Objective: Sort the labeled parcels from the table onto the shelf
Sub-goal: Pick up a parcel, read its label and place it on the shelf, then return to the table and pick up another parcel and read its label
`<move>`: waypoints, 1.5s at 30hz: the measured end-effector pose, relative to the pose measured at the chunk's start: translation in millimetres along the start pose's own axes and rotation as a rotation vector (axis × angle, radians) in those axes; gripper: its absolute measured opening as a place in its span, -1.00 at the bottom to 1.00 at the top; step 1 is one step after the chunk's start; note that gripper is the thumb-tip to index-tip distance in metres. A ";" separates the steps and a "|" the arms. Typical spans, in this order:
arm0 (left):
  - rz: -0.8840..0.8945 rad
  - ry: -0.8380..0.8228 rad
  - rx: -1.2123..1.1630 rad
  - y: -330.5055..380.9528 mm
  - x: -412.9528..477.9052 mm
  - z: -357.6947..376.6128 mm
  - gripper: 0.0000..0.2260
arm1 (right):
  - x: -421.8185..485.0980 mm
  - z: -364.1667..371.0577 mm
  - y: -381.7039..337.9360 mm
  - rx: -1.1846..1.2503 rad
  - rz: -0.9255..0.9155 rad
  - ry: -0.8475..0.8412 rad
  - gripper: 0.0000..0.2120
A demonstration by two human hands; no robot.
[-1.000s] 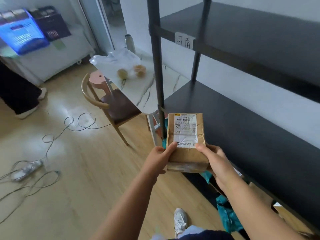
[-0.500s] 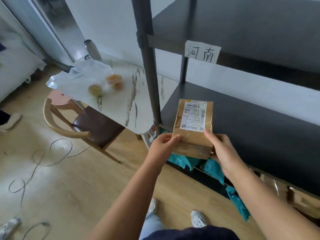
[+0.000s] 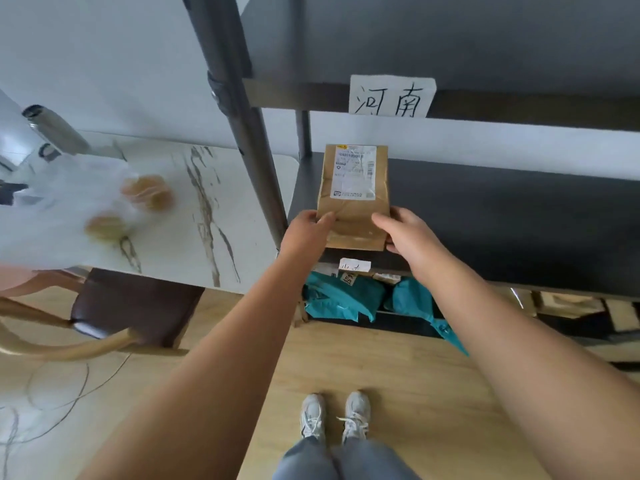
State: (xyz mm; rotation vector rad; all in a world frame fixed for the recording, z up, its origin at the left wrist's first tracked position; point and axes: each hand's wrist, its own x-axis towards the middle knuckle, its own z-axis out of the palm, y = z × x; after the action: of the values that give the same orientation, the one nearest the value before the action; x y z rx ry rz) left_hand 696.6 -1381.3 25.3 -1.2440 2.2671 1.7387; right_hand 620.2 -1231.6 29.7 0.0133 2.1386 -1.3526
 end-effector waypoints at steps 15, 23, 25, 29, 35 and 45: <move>-0.107 -0.046 0.130 -5.6 -11.5 20.5 -0.45 | 10.6 0.7 9.1 -0.041 0.060 0.108 -0.38; -0.026 -0.181 0.305 -16.3 -38.6 69.9 -0.55 | -32.5 -32.1 54.2 -0.079 0.101 0.284 -0.55; 0.041 -0.253 0.379 -14.7 -46.7 95.5 -0.55 | -48.9 -47.9 78.4 -0.096 0.124 0.326 -0.57; 0.183 -0.419 0.583 -7.6 -82.6 156.6 -0.55 | -88.3 -91.1 129.2 -0.110 0.207 0.434 -0.59; 0.374 -0.627 0.775 8.9 -156.3 255.5 -0.50 | -145.5 -193.8 198.4 -0.091 0.334 0.599 -0.61; 0.584 -0.746 0.759 60.8 -268.5 441.9 -0.50 | -233.8 -382.2 296.5 0.079 0.350 0.750 -0.66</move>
State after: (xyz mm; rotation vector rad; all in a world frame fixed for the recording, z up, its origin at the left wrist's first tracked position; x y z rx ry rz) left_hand 654.6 -862.4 32.0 0.1950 2.4486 0.9293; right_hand 721.7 -704.2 15.9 1.0208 2.4900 -1.3385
